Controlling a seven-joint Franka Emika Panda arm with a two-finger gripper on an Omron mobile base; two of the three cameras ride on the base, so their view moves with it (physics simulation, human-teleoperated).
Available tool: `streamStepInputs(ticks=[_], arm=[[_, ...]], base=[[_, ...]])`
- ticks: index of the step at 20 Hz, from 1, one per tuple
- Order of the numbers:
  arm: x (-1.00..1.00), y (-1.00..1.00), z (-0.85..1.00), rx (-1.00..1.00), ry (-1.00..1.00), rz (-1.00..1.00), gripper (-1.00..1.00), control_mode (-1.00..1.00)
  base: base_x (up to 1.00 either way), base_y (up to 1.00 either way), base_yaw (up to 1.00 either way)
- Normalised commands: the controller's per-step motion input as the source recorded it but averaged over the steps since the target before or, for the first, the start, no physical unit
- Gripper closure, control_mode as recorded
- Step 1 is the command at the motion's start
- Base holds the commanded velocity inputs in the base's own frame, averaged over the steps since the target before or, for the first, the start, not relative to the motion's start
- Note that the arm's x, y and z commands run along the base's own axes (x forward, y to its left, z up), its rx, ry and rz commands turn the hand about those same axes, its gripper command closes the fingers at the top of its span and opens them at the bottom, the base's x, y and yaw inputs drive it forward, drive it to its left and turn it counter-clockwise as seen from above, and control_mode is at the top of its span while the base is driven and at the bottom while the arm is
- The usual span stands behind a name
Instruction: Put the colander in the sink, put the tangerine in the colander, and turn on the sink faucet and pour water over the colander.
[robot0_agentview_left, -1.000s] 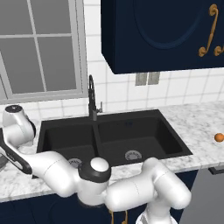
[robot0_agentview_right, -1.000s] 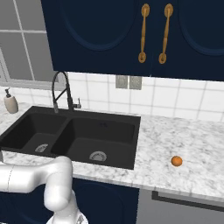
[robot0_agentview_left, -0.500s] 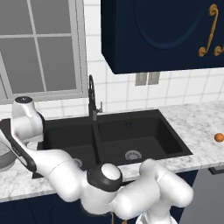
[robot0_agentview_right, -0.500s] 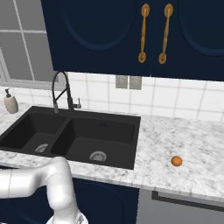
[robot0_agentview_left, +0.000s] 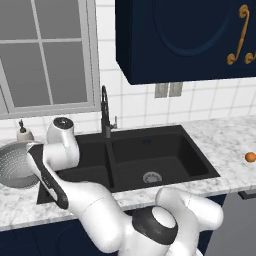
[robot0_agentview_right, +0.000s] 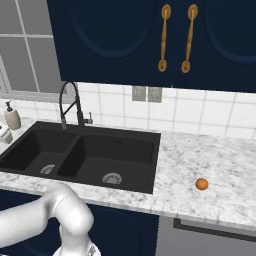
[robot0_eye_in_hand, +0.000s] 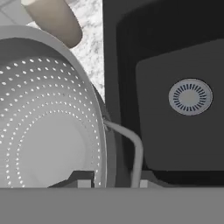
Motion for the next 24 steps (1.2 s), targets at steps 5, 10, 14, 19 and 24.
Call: streamStepInputs(ticks=[5, 10, 14, 19, 24], arm=[[0.0, -0.31, 0.4, -0.01, -0.04, -0.33, 1.0, -1.0], [0.0, -0.25, 0.56, -0.08, 0.07, -0.31, 1.0, -1.0], [0.0, -0.24, 0.44, -0.08, 0.18, -0.25, 1.0, -1.0], [0.0, -0.42, 0.08, -0.02, 0.21, -0.19, 1.0, -1.0], [0.0, -0.49, 0.0, 0.01, 0.03, -0.11, 1.0, -1.0]], base=[[0.0, 0.0, 0.0], [0.0, 0.0, 0.0], [0.0, 0.0, 0.0], [0.0, 0.0, 0.0], [0.0, 0.0, 0.0]])
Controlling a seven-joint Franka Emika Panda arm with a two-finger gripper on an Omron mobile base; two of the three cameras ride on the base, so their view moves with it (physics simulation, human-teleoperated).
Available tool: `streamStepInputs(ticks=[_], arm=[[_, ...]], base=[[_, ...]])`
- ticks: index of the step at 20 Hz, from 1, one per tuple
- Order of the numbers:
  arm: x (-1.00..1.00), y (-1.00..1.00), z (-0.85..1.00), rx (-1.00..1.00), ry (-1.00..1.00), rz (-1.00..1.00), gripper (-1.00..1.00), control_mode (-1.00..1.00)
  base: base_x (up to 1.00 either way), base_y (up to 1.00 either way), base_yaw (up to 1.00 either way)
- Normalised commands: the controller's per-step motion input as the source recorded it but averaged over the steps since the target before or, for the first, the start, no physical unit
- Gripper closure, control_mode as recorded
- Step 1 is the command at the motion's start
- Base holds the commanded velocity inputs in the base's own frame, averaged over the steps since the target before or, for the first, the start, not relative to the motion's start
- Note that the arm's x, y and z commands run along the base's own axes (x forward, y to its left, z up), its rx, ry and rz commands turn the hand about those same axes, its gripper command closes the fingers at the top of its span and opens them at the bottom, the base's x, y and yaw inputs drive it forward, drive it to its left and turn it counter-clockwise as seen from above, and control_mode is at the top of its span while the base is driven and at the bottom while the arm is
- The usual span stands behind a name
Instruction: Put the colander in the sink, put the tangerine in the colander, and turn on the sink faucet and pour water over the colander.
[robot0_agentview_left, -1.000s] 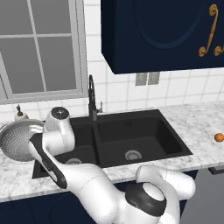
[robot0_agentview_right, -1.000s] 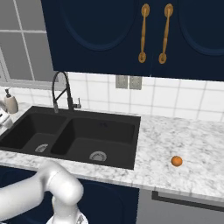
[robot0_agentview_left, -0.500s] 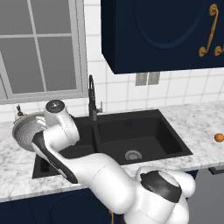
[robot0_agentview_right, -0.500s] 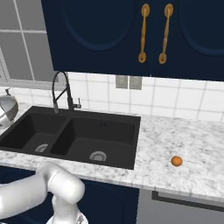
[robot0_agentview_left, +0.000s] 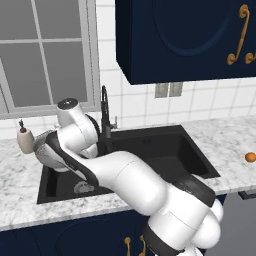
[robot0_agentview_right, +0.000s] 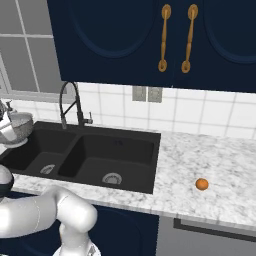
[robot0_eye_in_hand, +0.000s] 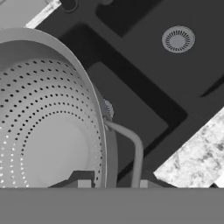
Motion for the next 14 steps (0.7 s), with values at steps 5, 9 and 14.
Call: streamStepInputs(ticks=[5, 9, 14], arm=[[0.0, -0.31, -0.09, 0.0, 0.0, -0.11, 1.0, -1.0], [0.0, -0.28, -0.45, 0.0, 0.0, -0.12, 1.0, -1.0], [0.0, -0.19, -0.52, 0.0, 0.0, -0.11, 1.0, -1.0]], base=[[0.0, 0.0, 0.0], [0.0, 0.0, 0.0], [0.0, 0.0, 0.0]])
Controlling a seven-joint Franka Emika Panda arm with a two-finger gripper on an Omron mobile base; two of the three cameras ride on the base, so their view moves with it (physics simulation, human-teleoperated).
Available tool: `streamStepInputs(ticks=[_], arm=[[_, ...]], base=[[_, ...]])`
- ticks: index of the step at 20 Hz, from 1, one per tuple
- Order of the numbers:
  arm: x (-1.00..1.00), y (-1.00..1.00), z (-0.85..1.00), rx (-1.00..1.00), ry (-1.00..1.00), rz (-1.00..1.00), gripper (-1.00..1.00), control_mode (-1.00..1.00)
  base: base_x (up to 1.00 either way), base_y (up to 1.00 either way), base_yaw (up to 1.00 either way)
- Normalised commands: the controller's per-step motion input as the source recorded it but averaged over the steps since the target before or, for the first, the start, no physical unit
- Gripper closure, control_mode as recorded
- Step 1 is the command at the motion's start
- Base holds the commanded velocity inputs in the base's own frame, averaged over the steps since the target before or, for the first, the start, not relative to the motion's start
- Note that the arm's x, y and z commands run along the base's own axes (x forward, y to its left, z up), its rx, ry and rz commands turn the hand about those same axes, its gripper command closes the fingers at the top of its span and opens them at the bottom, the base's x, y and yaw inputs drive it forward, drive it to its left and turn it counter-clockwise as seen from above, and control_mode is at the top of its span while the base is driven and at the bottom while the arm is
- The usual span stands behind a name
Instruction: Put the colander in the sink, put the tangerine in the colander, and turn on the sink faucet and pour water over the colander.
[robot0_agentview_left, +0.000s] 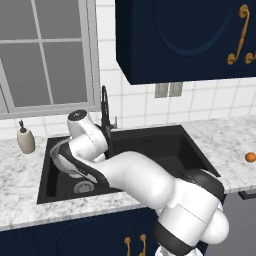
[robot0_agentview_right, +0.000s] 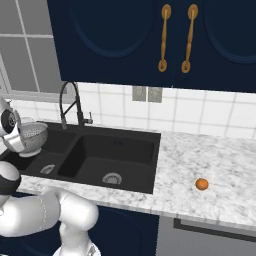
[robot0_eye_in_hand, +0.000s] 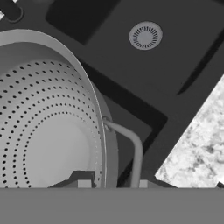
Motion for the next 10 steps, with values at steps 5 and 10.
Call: streamStepInputs(ticks=[5, 10], arm=[[0.0, -0.03, -0.5, -0.02, 0.0, -0.03, 1.0, -1.0], [0.0, 0.0, -0.45, -0.02, 0.01, 0.0, 1.0, -1.0]], base=[[0.0, 0.0, 0.0], [0.0, 0.0, 0.0]])
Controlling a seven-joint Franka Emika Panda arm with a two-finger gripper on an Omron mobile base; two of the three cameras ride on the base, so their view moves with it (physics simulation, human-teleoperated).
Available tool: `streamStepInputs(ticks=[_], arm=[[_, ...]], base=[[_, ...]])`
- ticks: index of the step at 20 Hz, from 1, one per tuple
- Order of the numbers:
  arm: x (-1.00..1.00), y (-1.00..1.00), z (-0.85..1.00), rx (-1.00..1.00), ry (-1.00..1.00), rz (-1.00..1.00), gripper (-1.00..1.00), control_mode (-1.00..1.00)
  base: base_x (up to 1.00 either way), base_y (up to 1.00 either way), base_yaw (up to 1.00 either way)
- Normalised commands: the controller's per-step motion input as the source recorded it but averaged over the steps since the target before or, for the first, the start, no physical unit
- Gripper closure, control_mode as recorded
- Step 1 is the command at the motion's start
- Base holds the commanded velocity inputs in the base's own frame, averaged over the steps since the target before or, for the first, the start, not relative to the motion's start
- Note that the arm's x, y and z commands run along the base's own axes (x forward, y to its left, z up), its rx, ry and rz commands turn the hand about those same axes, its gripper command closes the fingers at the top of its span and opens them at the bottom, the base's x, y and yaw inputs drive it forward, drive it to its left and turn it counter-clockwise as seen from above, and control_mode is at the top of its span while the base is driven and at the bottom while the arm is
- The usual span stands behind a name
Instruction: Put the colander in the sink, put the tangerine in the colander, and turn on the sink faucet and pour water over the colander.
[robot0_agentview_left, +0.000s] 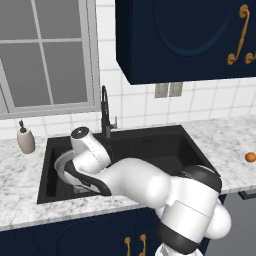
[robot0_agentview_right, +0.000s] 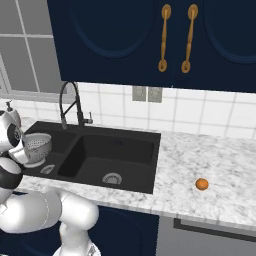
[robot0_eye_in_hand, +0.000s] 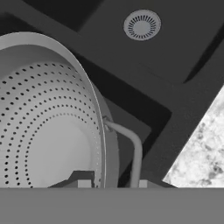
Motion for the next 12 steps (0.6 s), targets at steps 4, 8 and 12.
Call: streamStepInputs(ticks=[4, 8, 12], arm=[[0.0, 0.0, -0.35, -0.01, 0.0, 0.0, 1.0, -1.0], [0.05, 0.0, -0.4, -0.03, 0.0, 0.0, 1.0, -1.0], [0.0, -0.01, -0.28, -0.01, 0.0, 0.0, 1.0, -1.0]], base=[[0.0, 0.0, 0.0], [0.0, 0.0, 0.0], [0.0, 0.0, 0.0]])
